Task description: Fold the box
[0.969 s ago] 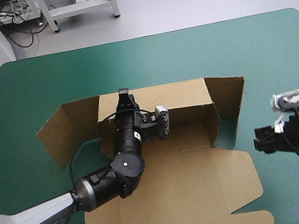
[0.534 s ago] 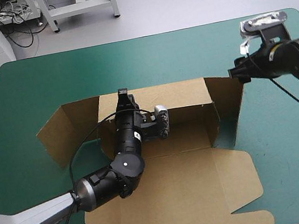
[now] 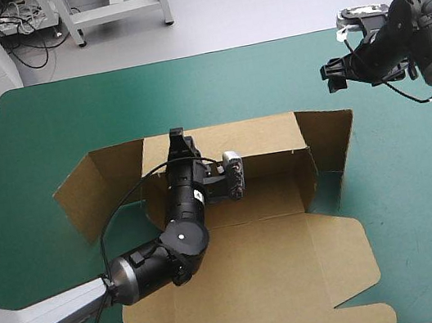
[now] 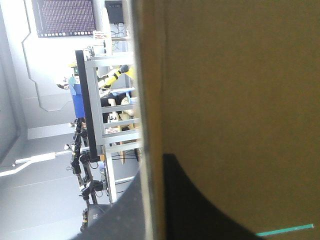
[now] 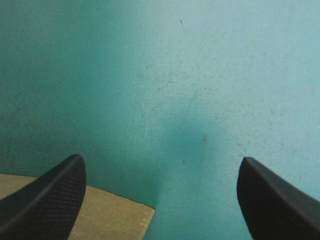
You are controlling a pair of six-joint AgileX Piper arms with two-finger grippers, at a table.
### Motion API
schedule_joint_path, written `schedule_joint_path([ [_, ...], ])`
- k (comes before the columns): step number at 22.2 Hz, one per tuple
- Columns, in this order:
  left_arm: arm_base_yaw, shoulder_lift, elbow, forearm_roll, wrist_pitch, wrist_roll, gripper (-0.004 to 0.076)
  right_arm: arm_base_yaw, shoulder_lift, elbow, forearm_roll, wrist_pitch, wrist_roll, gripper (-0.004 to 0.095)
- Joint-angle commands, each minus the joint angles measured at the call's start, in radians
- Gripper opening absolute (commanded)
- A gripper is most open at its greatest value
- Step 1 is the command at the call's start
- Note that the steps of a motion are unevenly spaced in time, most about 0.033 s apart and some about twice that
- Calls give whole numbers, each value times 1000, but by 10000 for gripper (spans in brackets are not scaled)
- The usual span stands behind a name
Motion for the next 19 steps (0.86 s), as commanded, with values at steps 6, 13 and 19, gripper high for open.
schedule_joint_path([
  [6, -8, -36, -18, 45, 18, -12, -32, -10, -97, 146, 46, -6, -114, 759],
  [13, -8, -36, -18, 45, 18, -12, -32, -10, -256, 380, 117, -134, -216, 740],
  [19, -8, -36, -18, 45, 18, -12, -32, -10, -361, 565, 230, -208, -337, 715],
])
